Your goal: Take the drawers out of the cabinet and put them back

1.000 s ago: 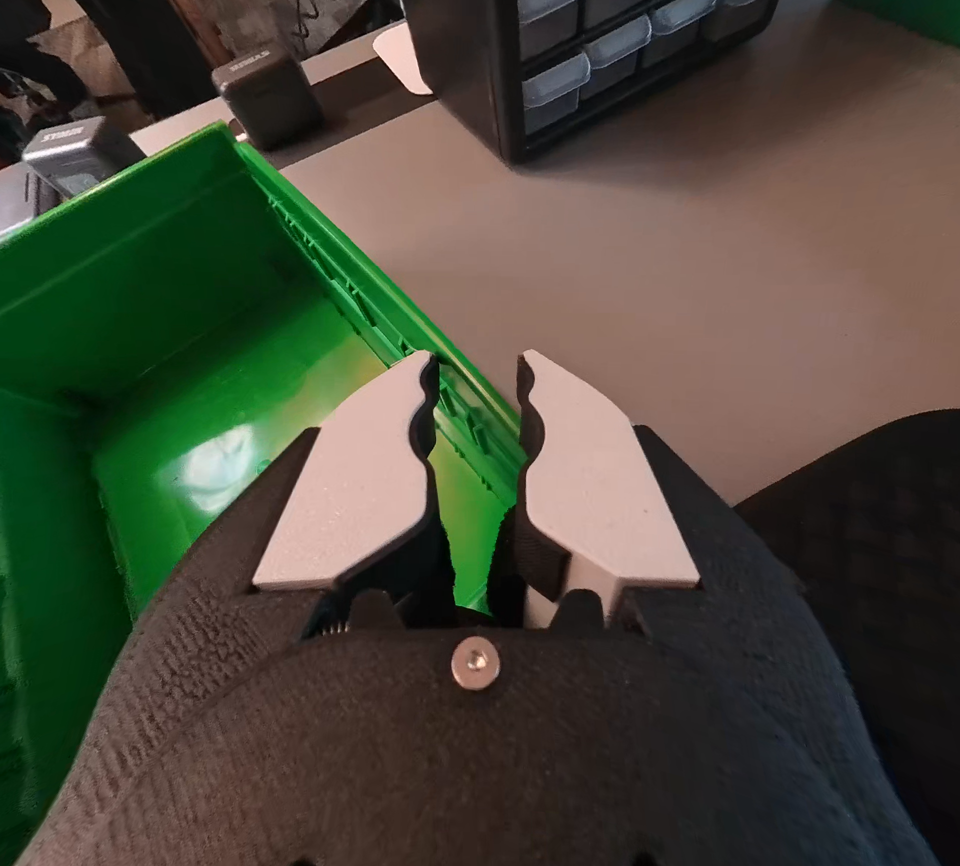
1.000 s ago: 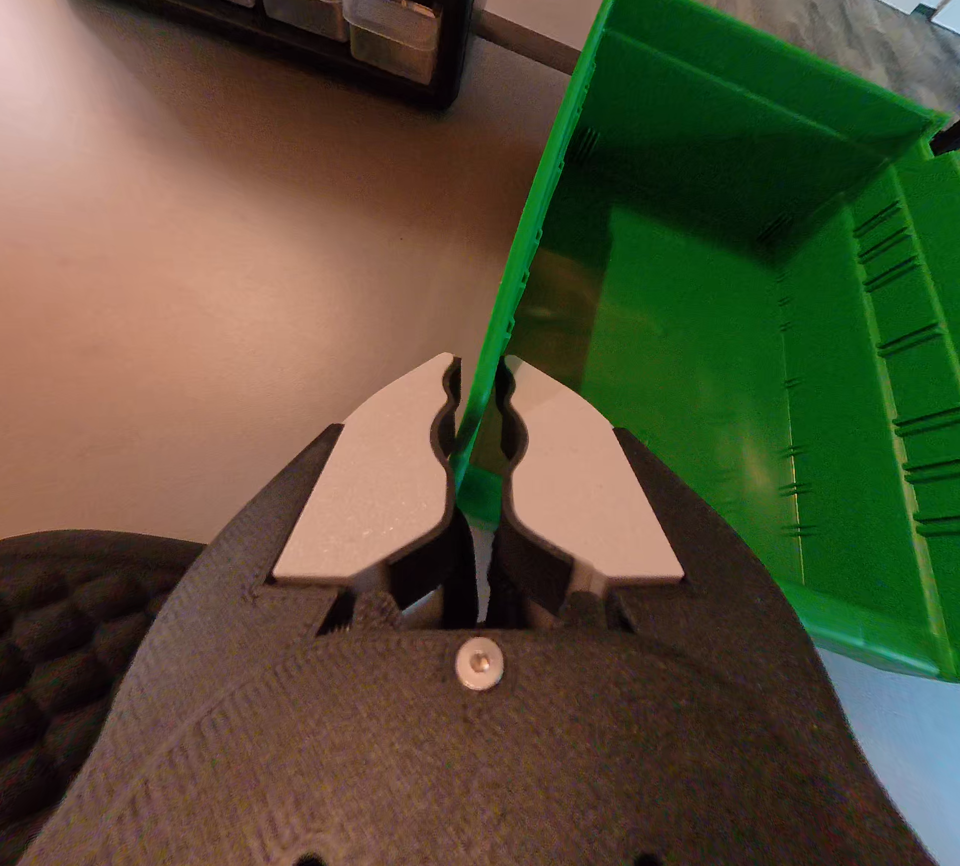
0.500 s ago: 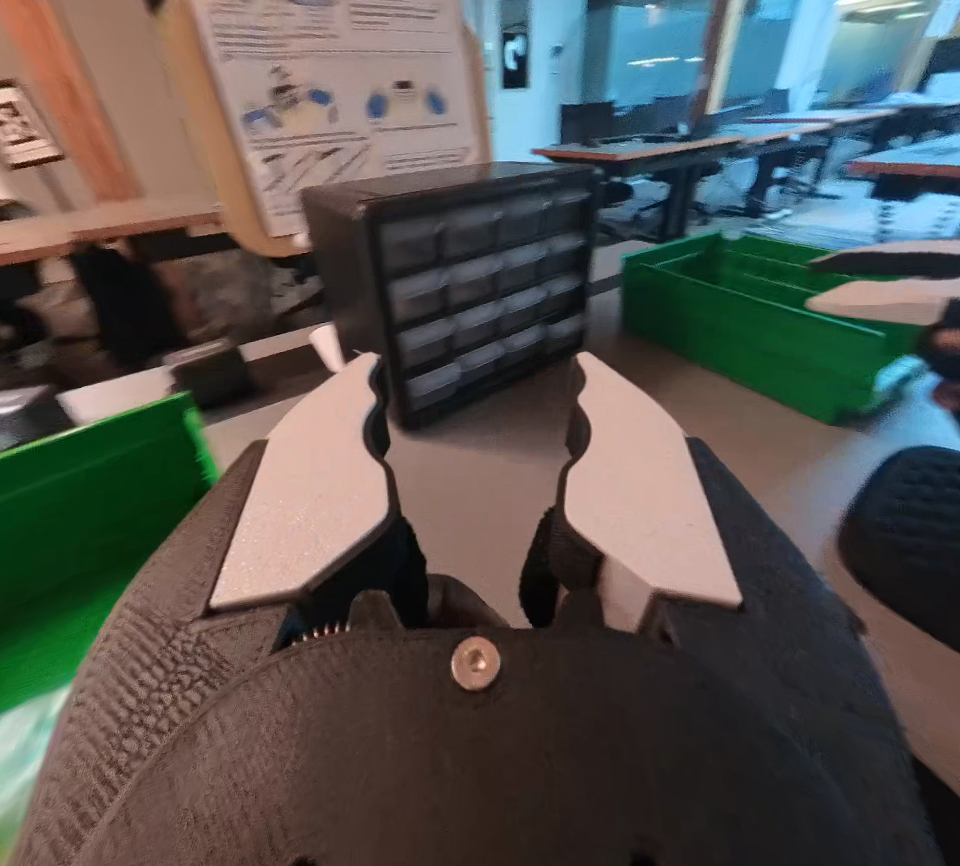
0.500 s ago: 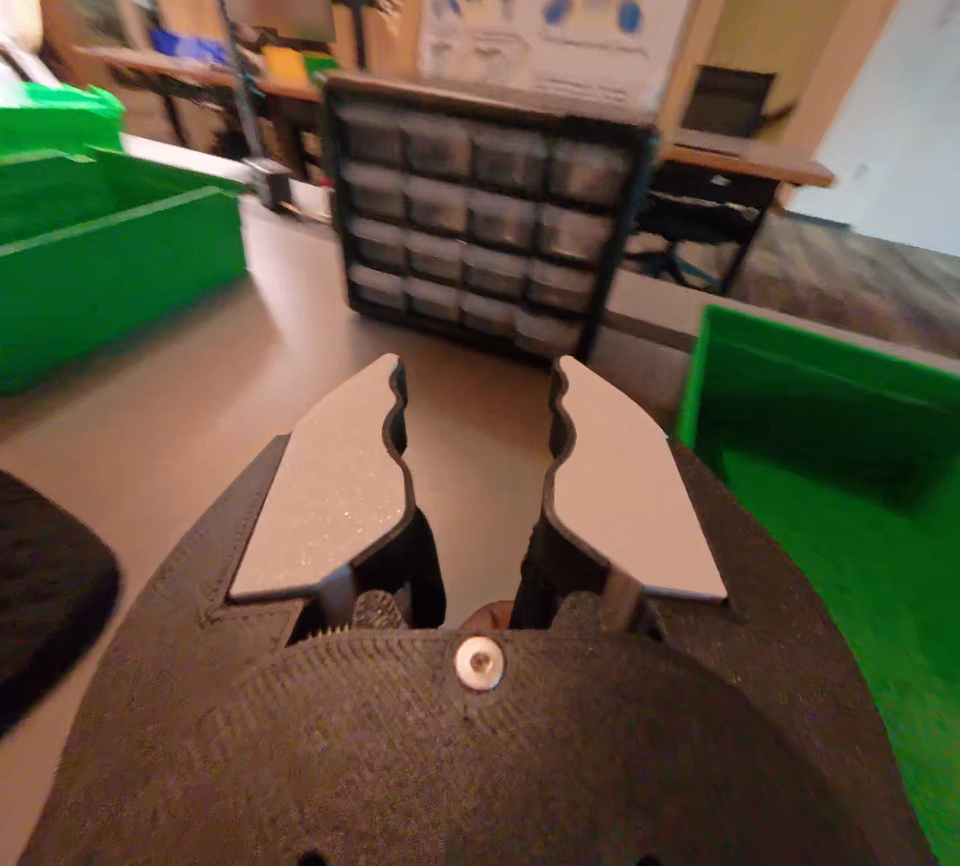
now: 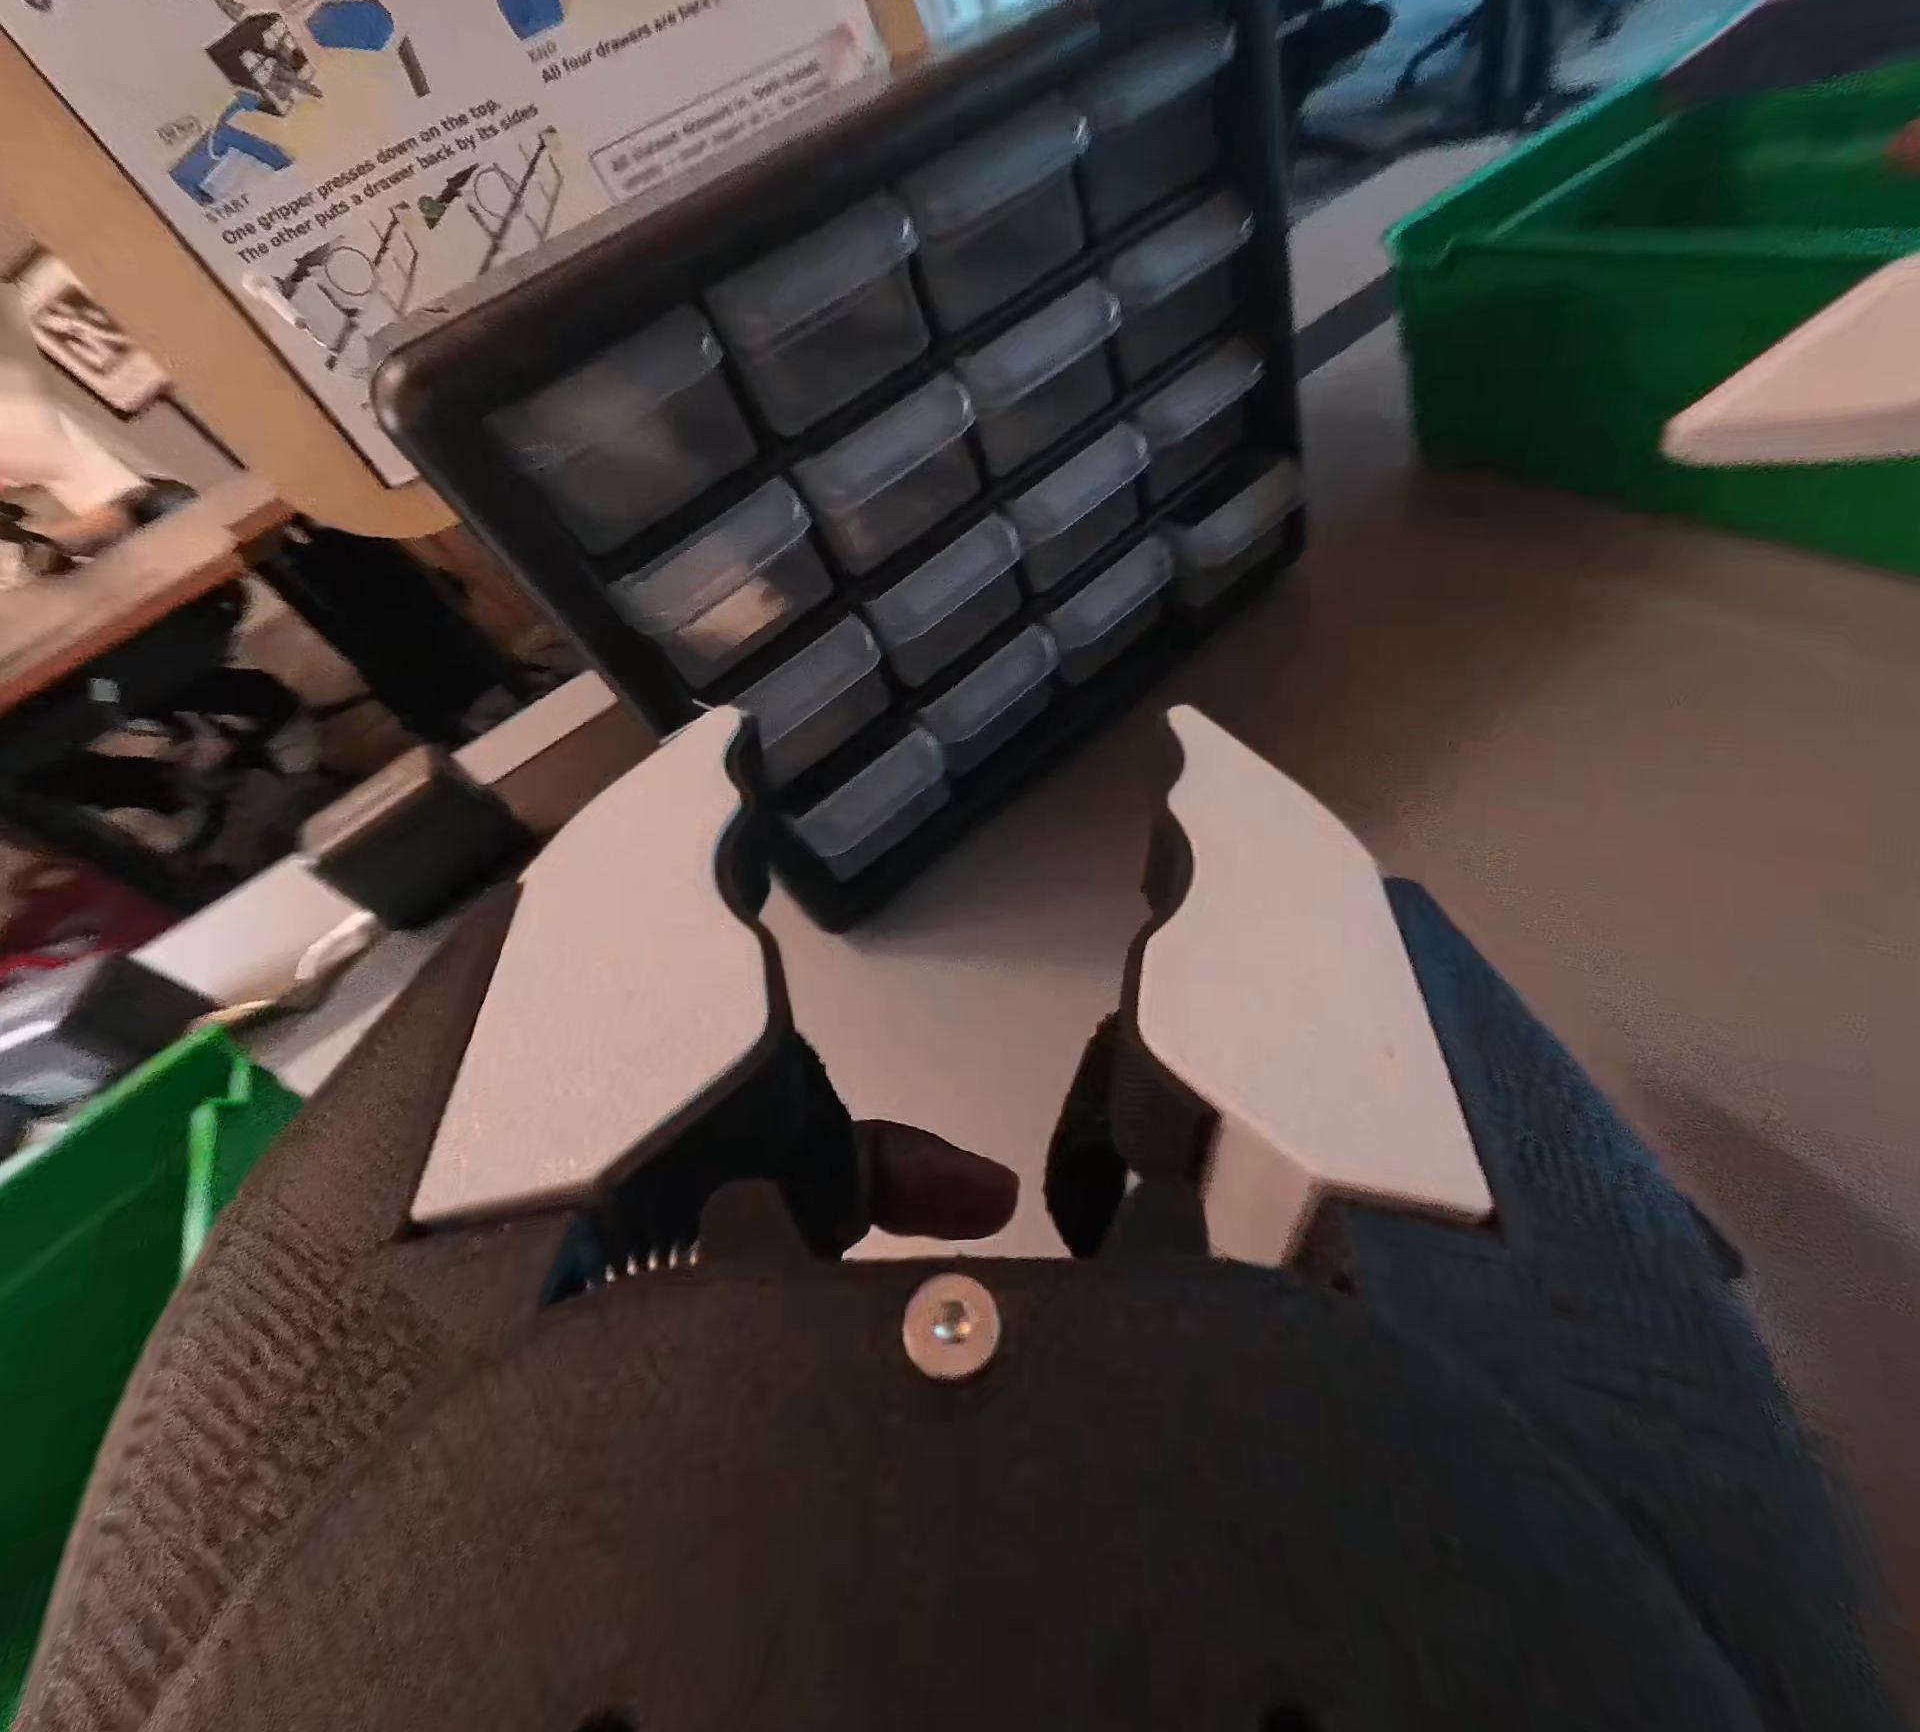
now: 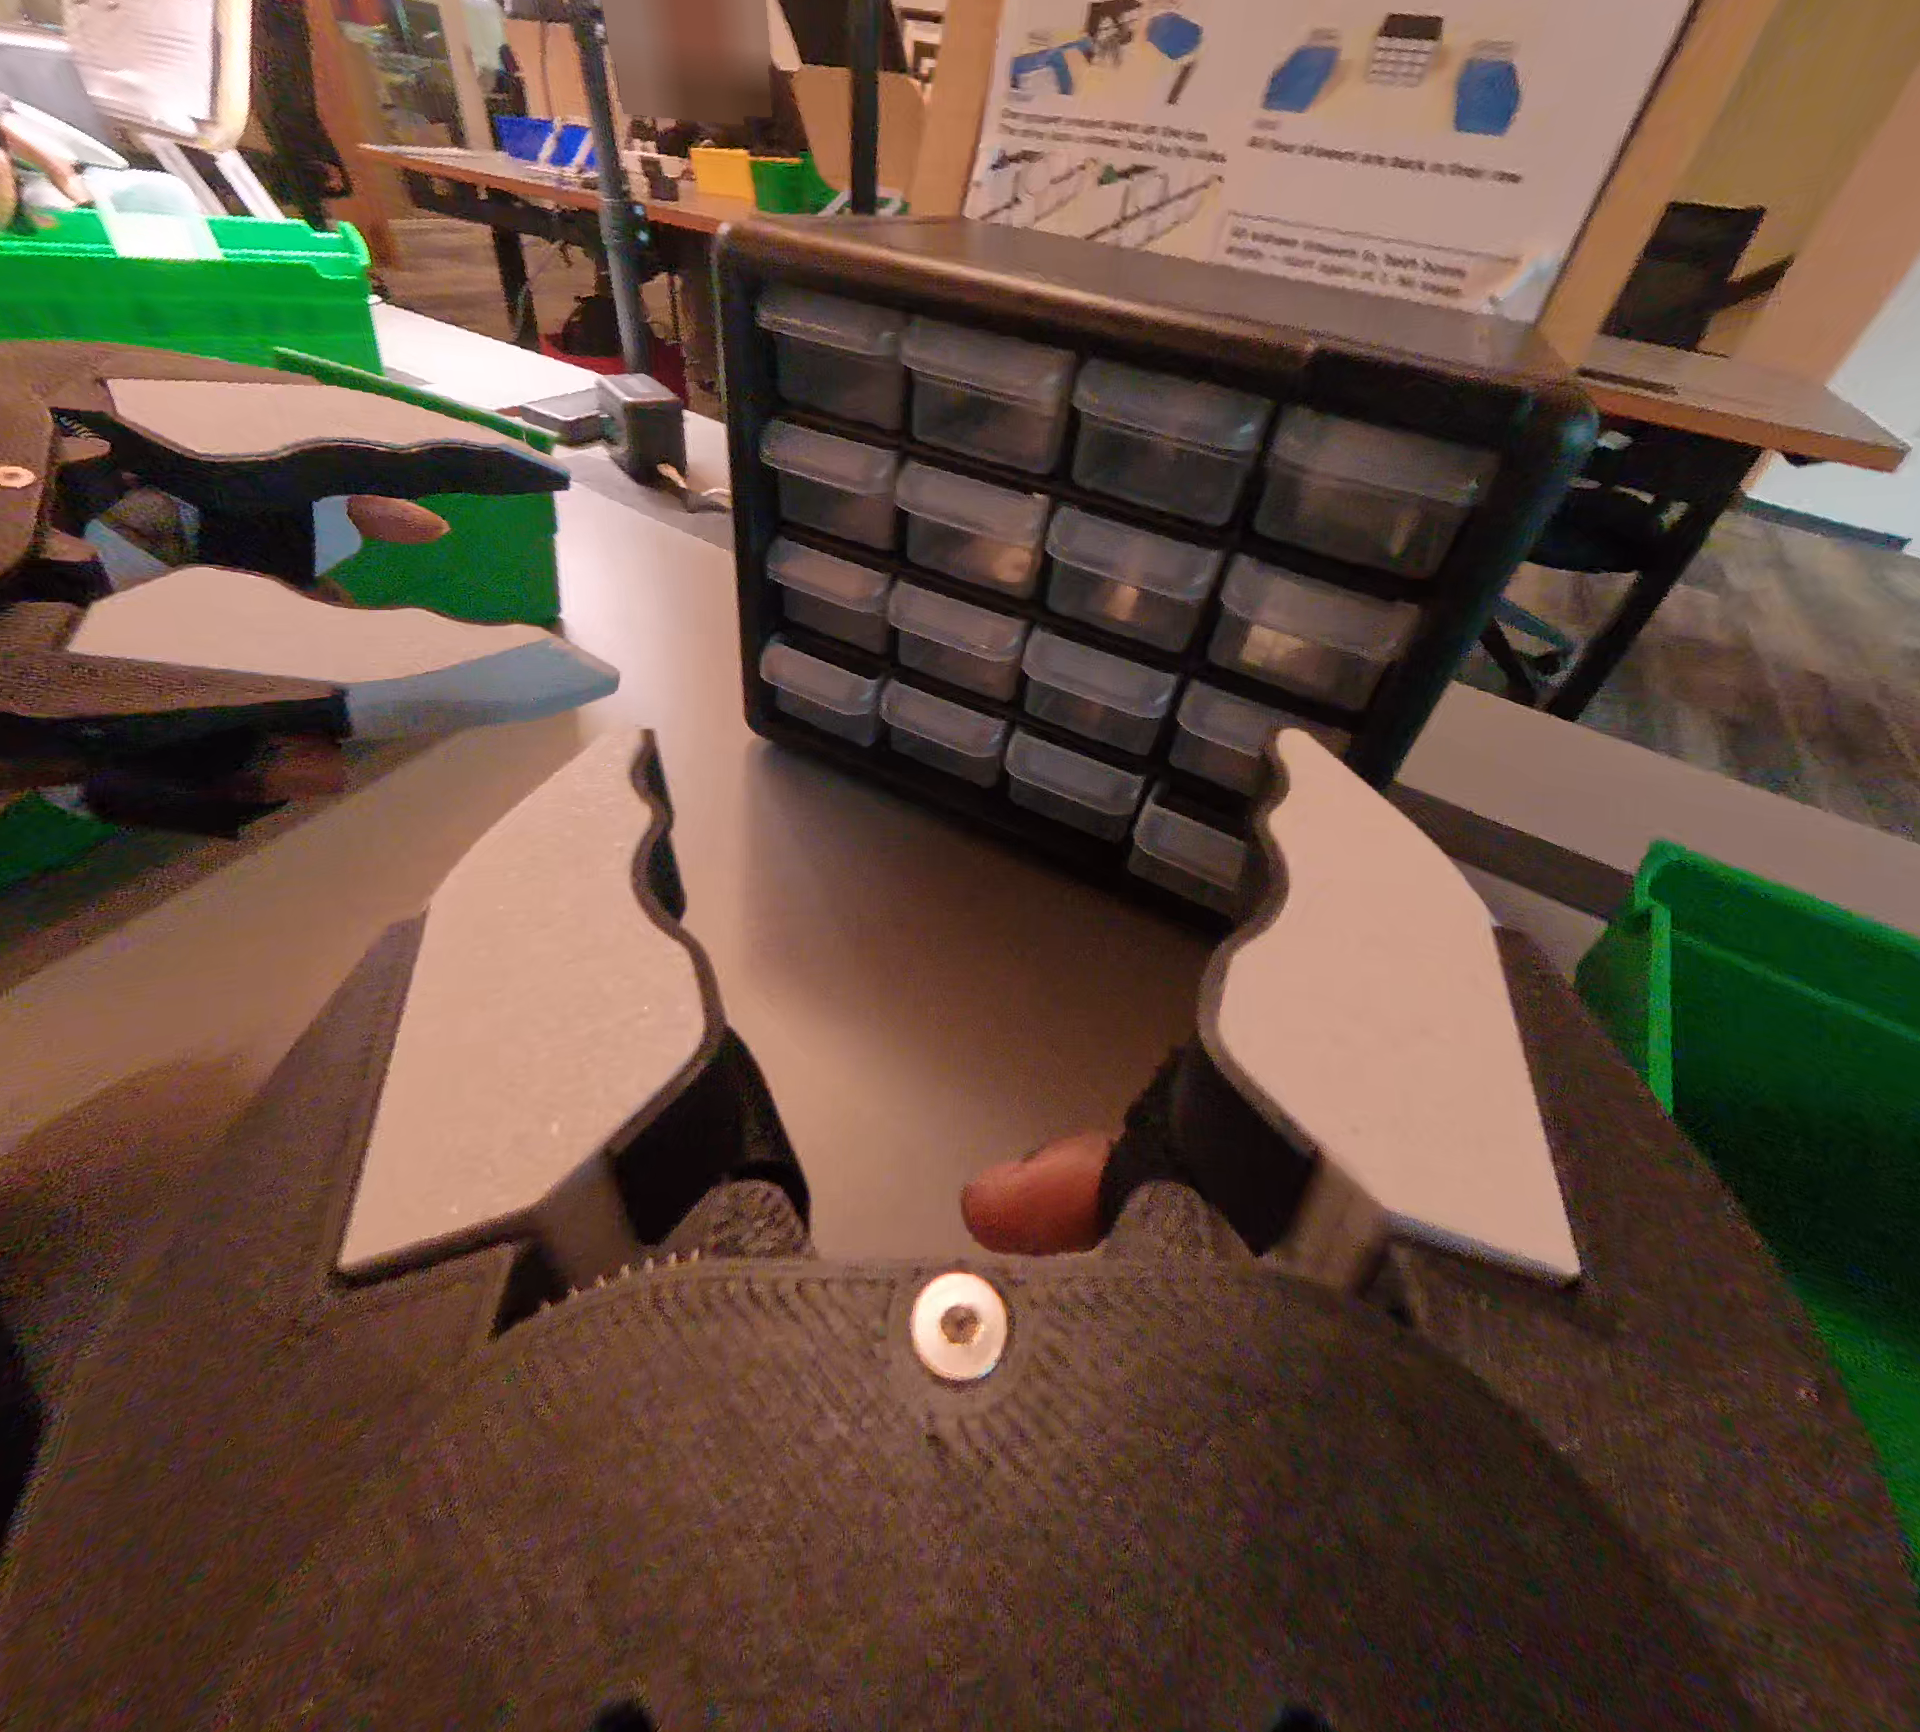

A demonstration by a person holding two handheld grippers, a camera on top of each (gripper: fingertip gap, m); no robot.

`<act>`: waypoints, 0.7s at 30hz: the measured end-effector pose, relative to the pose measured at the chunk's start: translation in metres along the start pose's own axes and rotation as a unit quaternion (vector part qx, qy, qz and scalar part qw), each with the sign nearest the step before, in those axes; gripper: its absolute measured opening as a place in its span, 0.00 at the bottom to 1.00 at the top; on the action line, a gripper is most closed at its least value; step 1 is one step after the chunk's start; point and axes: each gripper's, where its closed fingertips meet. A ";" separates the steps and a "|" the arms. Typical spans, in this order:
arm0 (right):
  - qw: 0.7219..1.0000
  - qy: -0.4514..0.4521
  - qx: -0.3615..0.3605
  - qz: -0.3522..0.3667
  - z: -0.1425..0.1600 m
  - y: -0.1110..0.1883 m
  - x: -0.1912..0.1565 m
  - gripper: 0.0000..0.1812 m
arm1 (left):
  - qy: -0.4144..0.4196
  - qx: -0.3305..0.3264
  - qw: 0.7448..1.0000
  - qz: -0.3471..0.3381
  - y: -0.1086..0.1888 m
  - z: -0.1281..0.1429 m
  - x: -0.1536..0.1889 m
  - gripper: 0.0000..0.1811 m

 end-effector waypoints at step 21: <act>0.999 -0.004 0.033 0.002 0.005 0.003 0.009 0.06 | -0.280 -0.052 0.953 -0.106 -0.069 0.039 -0.034 0.17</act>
Point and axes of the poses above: each gripper's, where its closed fingertips meet, y back along the fingers, z out of its underside, x = y × z across the jaws, and after that the axes turned 3 degrees about y, right-handed
